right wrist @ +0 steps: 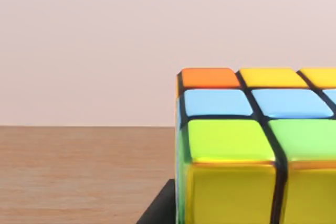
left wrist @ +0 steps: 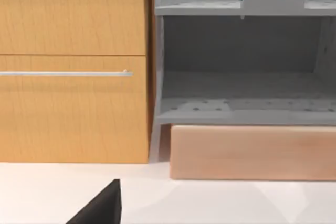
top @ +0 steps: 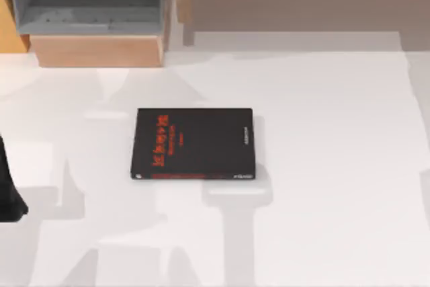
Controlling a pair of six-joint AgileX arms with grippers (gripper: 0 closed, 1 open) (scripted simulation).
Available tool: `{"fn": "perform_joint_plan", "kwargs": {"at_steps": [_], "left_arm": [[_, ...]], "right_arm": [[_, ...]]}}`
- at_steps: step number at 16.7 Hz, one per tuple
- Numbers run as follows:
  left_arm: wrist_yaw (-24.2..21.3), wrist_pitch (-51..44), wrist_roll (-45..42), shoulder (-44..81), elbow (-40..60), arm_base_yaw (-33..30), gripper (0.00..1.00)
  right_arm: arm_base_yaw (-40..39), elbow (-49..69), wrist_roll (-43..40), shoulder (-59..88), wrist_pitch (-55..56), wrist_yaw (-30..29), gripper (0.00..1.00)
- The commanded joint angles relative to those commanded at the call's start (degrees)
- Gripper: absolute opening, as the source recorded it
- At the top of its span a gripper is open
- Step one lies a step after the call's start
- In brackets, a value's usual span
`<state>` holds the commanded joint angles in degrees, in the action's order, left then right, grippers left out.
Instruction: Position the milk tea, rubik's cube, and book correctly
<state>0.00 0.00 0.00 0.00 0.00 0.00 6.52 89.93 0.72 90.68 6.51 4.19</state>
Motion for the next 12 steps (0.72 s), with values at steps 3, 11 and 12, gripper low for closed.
{"fn": "perform_joint_plan", "kwargs": {"at_steps": [3,11,12], "left_arm": [[0.0,0.0,0.0,0.0,0.0,0.0,1.00],[0.0,0.0,0.0,0.0,0.0,0.0,1.00],[0.0,0.0,0.0,0.0,0.0,0.0,1.00]], "right_arm": [[-1.5,5.3,0.1,5.4,-0.2,-0.6,0.00],[-3.5,15.9,0.1,18.0,-3.7,-3.0,0.00],[-3.5,15.9,0.1,18.0,-3.7,-3.0,0.00]]}}
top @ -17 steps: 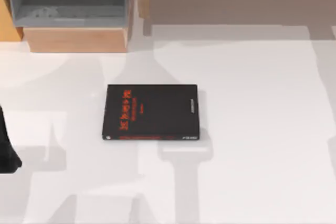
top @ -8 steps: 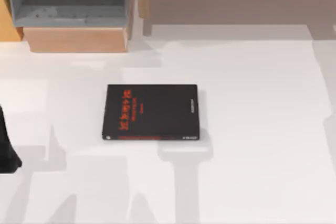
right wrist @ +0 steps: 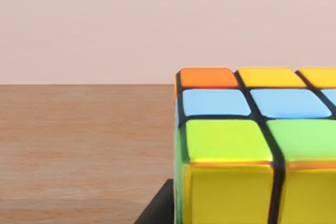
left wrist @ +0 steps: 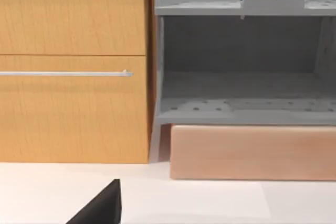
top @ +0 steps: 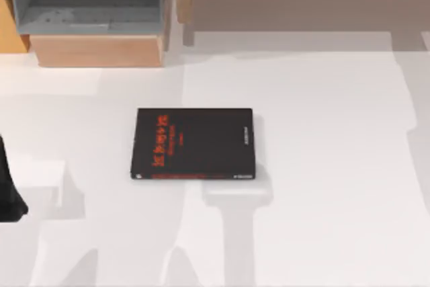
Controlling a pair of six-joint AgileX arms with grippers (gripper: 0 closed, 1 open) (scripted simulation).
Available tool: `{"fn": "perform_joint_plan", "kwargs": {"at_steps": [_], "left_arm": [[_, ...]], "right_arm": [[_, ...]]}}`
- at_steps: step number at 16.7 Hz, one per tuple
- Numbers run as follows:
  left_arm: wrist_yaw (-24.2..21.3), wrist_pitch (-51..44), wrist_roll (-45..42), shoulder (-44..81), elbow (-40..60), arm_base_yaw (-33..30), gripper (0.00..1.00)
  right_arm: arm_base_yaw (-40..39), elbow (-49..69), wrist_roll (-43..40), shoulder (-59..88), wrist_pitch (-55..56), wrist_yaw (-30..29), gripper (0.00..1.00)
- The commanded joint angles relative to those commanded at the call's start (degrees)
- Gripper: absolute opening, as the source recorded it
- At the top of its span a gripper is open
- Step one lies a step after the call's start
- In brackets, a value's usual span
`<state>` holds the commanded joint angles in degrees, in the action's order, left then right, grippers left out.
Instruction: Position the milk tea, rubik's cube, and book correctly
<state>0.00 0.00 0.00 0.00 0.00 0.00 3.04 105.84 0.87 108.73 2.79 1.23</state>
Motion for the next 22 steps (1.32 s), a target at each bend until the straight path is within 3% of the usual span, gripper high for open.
{"fn": "perform_joint_plan", "kwargs": {"at_steps": [1,14,22], "left_arm": [[0.0,0.0,0.0,0.0,0.0,0.0,1.00],[0.0,0.0,0.0,0.0,0.0,0.0,1.00],[0.0,0.0,0.0,0.0,0.0,0.0,1.00]], "right_arm": [[0.0,0.0,0.0,0.0,0.0,0.0,0.00],[0.0,0.0,0.0,0.0,0.0,0.0,0.98],[0.0,0.0,0.0,0.0,0.0,0.0,1.00]]}}
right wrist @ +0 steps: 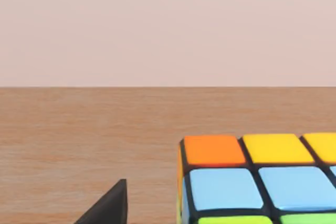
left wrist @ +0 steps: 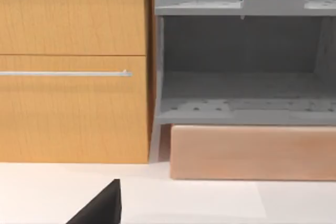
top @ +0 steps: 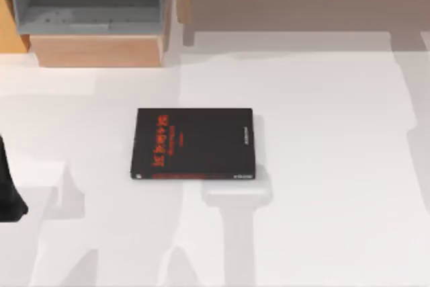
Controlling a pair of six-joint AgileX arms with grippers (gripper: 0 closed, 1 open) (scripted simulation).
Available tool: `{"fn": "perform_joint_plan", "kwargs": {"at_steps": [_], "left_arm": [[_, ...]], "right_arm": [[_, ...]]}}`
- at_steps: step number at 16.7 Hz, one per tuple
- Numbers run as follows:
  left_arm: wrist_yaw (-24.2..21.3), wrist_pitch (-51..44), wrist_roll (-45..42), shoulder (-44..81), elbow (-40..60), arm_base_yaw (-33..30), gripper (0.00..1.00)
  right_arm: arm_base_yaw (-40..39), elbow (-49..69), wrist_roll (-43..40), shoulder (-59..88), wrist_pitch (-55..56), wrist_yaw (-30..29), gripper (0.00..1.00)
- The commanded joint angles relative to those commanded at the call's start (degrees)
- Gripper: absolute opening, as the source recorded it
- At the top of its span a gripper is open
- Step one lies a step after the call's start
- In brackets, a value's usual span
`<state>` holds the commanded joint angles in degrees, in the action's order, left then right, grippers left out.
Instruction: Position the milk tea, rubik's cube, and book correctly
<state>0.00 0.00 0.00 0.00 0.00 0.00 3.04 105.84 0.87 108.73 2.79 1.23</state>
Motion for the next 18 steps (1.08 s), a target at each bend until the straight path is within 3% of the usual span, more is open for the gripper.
{"fn": "perform_joint_plan", "kwargs": {"at_steps": [14,18], "left_arm": [[0.0,0.0,0.0,0.0,0.0,0.0,1.00],[0.0,0.0,0.0,0.0,0.0,0.0,1.00]], "right_arm": [[0.2,-9.4,0.2,-7.3,1.8,0.2,1.00],[0.7,-17.0,1.4,-14.9,0.5,-0.4,1.00]]}}
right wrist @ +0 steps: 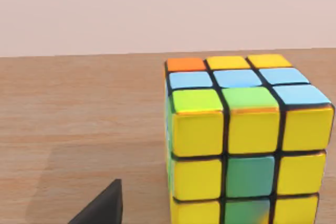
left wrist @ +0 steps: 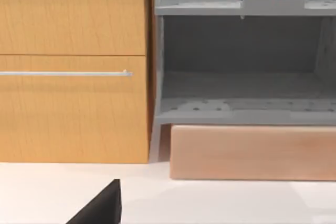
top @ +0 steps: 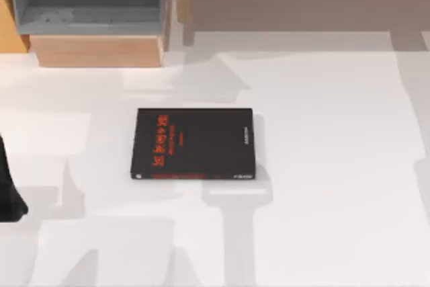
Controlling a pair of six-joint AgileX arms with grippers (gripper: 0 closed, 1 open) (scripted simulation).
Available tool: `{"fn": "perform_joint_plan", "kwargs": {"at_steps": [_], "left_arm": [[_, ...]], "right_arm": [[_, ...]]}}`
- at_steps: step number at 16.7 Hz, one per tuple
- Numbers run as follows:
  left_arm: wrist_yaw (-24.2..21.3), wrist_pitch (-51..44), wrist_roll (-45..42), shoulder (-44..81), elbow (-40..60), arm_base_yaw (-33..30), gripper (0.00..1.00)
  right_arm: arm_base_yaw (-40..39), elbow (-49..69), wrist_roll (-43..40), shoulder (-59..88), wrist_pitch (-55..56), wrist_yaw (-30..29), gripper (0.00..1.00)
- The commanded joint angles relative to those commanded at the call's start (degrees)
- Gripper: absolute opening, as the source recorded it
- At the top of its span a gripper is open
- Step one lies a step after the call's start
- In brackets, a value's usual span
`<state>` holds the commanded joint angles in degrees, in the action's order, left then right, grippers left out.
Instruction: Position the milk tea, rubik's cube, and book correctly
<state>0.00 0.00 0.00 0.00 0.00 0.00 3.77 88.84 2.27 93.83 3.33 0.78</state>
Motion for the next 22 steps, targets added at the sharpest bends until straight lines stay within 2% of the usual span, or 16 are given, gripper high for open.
{"fn": "perform_joint_plan", "kwargs": {"at_steps": [5,15,19,22], "left_arm": [[0.0,0.0,0.0,0.0,0.0,0.0,1.00],[0.0,0.0,0.0,0.0,0.0,0.0,1.00],[0.0,0.0,0.0,0.0,0.0,0.0,1.00],[0.0,0.0,0.0,0.0,0.0,0.0,1.00]], "right_arm": [[0.7,-19.5,0.1,-19.8,-3.2,-1.2,1.00],[-1.1,-69.9,-4.7,-71.0,-6.8,-1.7,1.00],[-2.7,-83.3,-3.8,-86.7,-5.1,-1.2,1.00],[-3.6,-88.1,-2.6,-92.8,-3.7,-0.8,1.00]]}}
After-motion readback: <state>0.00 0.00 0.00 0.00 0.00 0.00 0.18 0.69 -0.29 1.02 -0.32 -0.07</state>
